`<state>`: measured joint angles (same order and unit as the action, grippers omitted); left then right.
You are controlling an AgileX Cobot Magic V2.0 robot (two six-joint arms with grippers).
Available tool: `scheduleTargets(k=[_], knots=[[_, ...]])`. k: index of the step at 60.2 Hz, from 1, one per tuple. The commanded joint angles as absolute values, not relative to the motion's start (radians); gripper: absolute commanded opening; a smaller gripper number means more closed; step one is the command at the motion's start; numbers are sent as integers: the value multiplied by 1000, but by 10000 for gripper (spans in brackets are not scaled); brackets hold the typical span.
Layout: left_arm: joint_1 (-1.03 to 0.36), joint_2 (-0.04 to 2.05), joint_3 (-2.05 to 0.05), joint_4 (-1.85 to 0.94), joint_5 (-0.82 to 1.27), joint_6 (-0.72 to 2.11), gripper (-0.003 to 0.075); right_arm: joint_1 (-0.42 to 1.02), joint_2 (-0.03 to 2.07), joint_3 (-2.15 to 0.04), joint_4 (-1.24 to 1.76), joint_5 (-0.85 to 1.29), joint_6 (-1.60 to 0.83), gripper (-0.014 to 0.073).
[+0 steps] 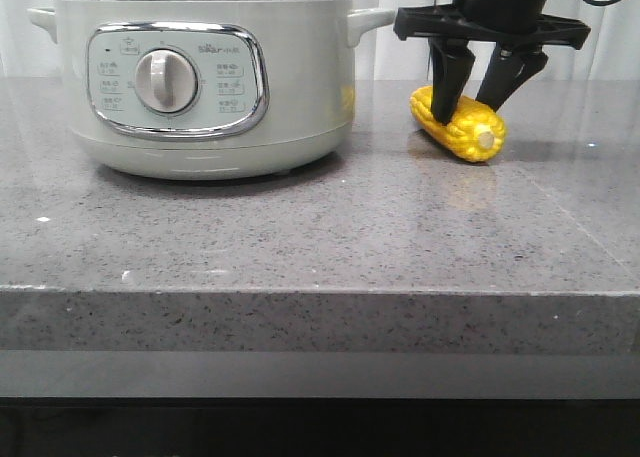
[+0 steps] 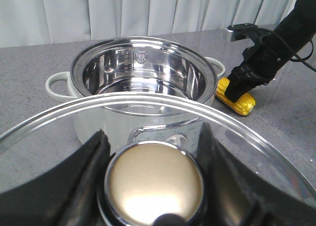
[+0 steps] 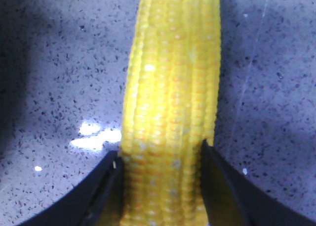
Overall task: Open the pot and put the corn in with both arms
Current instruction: 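Lift the corn with the right gripper and carry it over the pot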
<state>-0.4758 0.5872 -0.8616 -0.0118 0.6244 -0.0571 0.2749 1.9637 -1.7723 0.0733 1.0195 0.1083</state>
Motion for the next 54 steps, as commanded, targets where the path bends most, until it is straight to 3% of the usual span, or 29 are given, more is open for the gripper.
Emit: scheduleTargets(k=[1,54], knots=[[-481,583,-897,-19,478,-64,186,270,1908,-1797,82,1035,84,251],[-481,583,-897,-19,478,-64,186,331,1665,-1991,72,1067,59,251]])
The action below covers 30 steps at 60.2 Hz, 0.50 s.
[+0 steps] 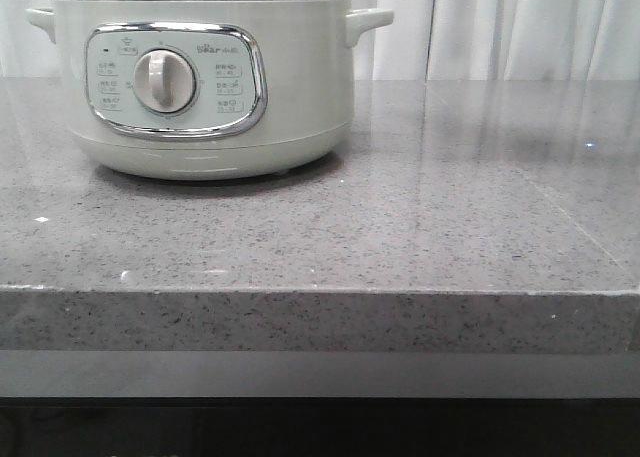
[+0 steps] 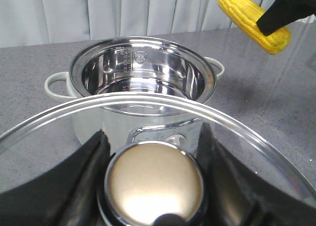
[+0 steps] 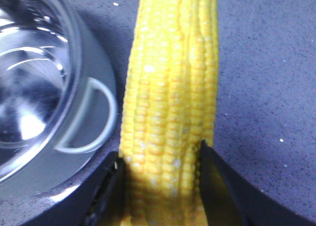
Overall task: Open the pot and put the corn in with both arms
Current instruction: 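Lift the corn with the right gripper and carry it over the pot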
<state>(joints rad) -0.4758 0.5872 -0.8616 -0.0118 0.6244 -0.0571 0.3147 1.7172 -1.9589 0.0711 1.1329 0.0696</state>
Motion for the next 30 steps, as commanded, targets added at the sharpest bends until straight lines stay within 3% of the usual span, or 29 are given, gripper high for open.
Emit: scheduleTargets(k=[1,30], knots=[[-481,583,-897,-19,478,-64,186,335,1665,-1991,73,1060,59,251],[-481,583,-897,-19,478,-64,186,592,1751,-2021,112,784,9,251]])
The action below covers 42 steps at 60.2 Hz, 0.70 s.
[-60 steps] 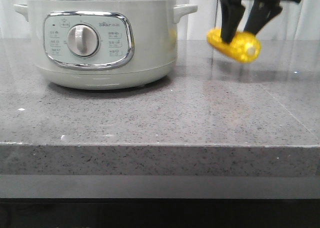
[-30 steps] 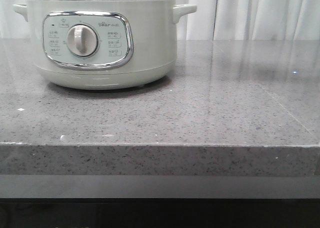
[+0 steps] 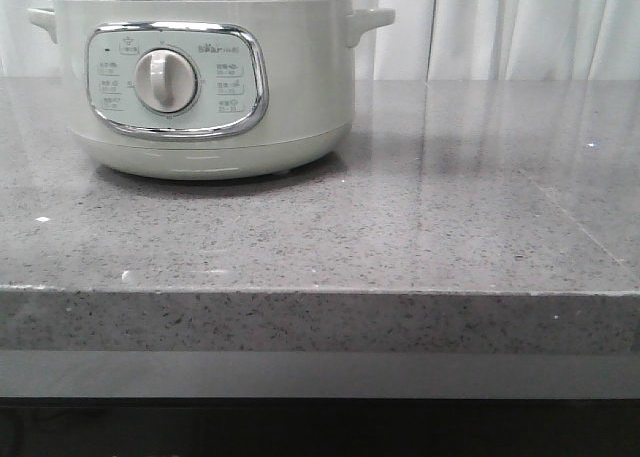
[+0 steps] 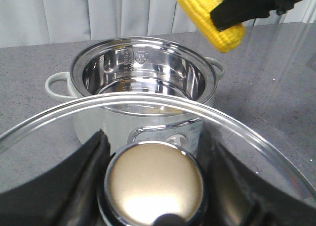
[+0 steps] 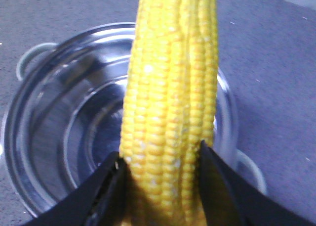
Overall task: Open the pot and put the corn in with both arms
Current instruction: 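Lift the corn with the right gripper and carry it over the pot, then lower the corn into the pot and open the right gripper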
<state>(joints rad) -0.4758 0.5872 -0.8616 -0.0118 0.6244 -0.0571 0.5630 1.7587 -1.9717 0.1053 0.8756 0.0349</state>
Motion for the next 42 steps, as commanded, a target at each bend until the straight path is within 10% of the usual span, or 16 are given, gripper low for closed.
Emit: scheduleTargets(k=[1,42], knots=[[-481,583,-897,-19,478,-64,186,600,1759,-2029,112,787,7,251],[-481,583,-897,-19,478,-64,186,617,2072,-2347,112,1102,-12,260]])
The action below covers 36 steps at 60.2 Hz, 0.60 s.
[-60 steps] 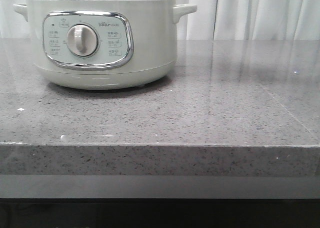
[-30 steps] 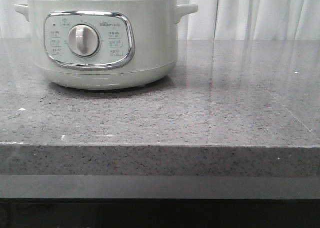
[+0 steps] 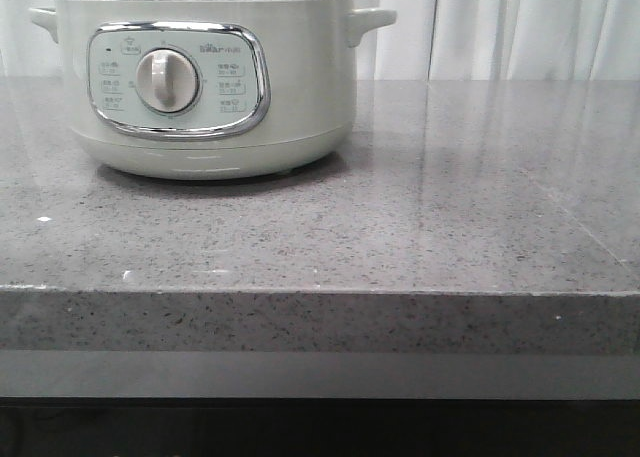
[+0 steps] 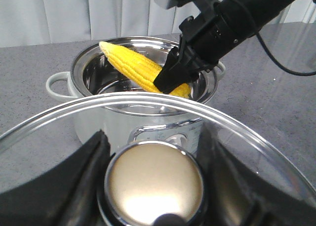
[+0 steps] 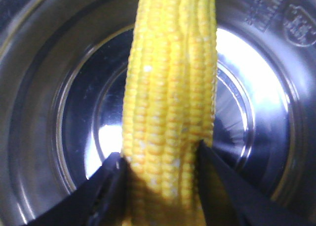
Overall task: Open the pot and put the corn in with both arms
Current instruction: 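Lower the corn into the pot and open the right gripper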
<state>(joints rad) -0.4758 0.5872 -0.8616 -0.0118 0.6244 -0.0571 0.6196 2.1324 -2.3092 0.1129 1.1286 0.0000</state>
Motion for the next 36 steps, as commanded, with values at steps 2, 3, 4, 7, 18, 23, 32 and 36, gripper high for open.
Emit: scheduleTargets(k=[2,3,4,7,18,23,32,36], knots=[[-481,583,-897,-19,478,-64,186,617,2072,-2347,112,1108,-13,260],[-481,583,-897,-19,478,-64,186,617,2072,-2347,112,1109,-13,260],[-481,583,-897,-19,478,-64,186,617,2072,-2347,112,1109,-13,260],[-481,583,-897,-19,478,-64,186,617,2071,-2347,112,1109,-13,260],[-481,583,-897,-19,478,-64,186,617,2071,-2352,112,1111,-13,271],[-481,583,-897,-19,478,-64,186,617,2071,-2352,112,1111,-13,353],[-481,583,-897,-19,478,-64,186,617,2071,-2352,112,1109,-13,510],[-481,583,-897,-19,478,-64,186,617,2071,-2352,112,1108,-13,533]])
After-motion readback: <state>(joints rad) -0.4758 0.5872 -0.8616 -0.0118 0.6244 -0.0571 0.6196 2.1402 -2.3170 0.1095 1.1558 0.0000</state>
